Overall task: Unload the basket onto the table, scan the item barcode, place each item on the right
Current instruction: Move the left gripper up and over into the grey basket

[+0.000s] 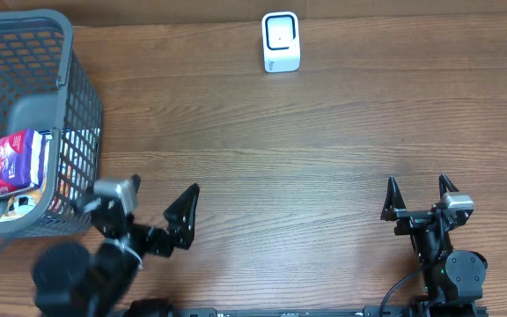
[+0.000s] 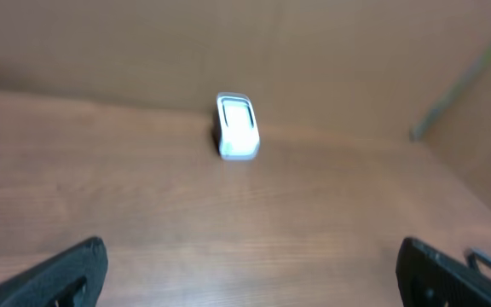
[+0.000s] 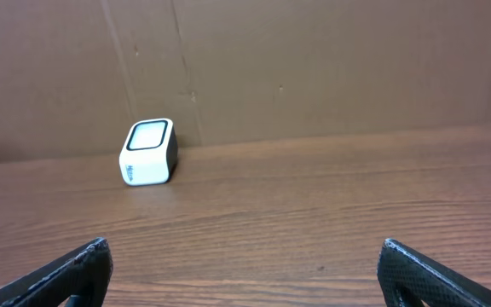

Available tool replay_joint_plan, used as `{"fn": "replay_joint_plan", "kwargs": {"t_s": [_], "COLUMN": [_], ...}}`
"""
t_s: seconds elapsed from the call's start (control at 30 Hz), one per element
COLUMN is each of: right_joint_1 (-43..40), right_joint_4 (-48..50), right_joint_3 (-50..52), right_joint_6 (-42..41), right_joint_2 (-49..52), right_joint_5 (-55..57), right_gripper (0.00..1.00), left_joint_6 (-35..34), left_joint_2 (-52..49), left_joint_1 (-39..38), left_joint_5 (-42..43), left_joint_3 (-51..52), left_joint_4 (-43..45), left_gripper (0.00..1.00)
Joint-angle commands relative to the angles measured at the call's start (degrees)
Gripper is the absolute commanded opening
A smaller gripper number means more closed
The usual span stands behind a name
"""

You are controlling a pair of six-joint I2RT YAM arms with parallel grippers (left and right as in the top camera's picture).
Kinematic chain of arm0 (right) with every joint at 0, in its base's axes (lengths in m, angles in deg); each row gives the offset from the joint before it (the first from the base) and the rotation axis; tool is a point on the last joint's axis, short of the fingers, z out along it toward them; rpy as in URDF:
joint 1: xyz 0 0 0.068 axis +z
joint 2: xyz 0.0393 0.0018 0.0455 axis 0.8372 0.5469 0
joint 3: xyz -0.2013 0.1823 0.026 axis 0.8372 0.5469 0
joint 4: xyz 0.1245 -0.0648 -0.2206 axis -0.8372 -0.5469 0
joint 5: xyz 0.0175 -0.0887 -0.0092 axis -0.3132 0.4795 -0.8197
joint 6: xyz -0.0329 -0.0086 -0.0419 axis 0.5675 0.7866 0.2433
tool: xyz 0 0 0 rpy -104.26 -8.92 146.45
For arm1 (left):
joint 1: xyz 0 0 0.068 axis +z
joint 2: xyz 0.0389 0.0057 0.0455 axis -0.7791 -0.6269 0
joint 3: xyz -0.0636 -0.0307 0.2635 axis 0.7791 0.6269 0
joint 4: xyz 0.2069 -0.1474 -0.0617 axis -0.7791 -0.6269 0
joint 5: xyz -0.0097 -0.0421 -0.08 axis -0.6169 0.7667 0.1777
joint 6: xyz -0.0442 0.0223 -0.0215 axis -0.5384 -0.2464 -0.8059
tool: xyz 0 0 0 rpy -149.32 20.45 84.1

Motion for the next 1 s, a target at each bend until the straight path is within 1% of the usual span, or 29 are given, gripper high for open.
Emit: {"fn": "replay_joint_plan", "kwargs": {"t_s": [0.0, 0.07, 0.1, 0.17, 0.23, 0.3, 0.37, 0.4, 0.47, 0.6, 0.63, 0.7, 0.73, 0.8, 0.87, 0.97], "right_joint_1": [0.07, 0.07, 0.07, 0.07, 0.07, 0.07, 0.07, 0.07, 0.07, 0.07, 0.07, 0.07, 0.07, 0.07, 0.07, 0.07], "right_joint_4": [0.33, 0.33, 0.33, 0.33, 0.33, 0.33, 0.33, 0.33, 0.33, 0.33, 0.31, 0.33, 0.33, 0.33, 0.31, 0.33], "right_joint_3": [0.59, 0.59, 0.59, 0.59, 0.59, 0.59, 0.59, 0.59, 0.59, 0.59, 0.59, 0.59, 0.59, 0.59, 0.59, 0.59], "right_joint_6": [0.17, 0.17, 0.17, 0.17, 0.17, 0.17, 0.17, 0.17, 0.17, 0.17, 0.17, 0.17, 0.17, 0.17, 0.17, 0.17], "right_joint_2": [-0.46, -0.46, -0.46, -0.46, -0.46, -0.46, -0.46, -0.46, -0.46, -0.46, -0.46, -0.46, -0.46, -0.46, -0.46, -0.46], "right_joint_5": [0.57, 0.57, 0.57, 0.57, 0.57, 0.57, 0.57, 0.57, 0.57, 0.57, 0.57, 0.57, 0.57, 0.57, 0.57, 0.57], "right_gripper": [1.00, 1.00, 1.00, 1.00, 1.00, 1.00, 1.00, 1.00, 1.00, 1.00, 1.00, 1.00, 1.00, 1.00, 1.00, 1.00], "left_joint_6": [13.09, 14.38, 13.66, 13.42, 13.55, 12.81, 9.01, 7.02, 5.40, 1.40, -0.26, -1.73, -3.04, -5.35, -7.78, -8.68], "left_joint_2": [-12.00, -16.55, -22.43, -29.66, -36.13, -40.63, -44.65, -46.88, -49.86, -53.81, -54.64, -55.60, -56.87, -58.55, -60.30, -63.32], "left_joint_1": [0.48, 0.52, 0.57, 0.57, 0.57, 0.66, 1.99, 3.96, 8.52, 19.32, 23.12, 28.11, 32.37, 35.82, 37.59, 38.91], "left_joint_5": [7.89, 6.23, 2.47, -2.62, -7.37, -11.32, -16.15, -18.86, -20.22, -18.05, -18.12, -18.12, -18.10, -18.12, -18.12, -18.88], "left_joint_3": [-14.10, -19.54, -26.86, -36.48, -45.86, -53.42, -60.81, -65.07, -70.88, -77.37, -77.96, -77.99, -77.99, -77.96, -77.96, -77.96], "left_joint_4": [-5.42, -9.16, -16.04, -25.81, -33.44, -37.97, -40.89, -41.86, -42.66, -43.43, -43.19, -42.80, -42.36, -41.72, -41.22, -40.85], "left_gripper": [1.00, 1.00, 1.00, 1.00, 1.00, 1.00, 1.00, 1.00, 1.00, 1.00, 1.00, 1.00, 1.00, 1.00, 1.00, 1.00]}}
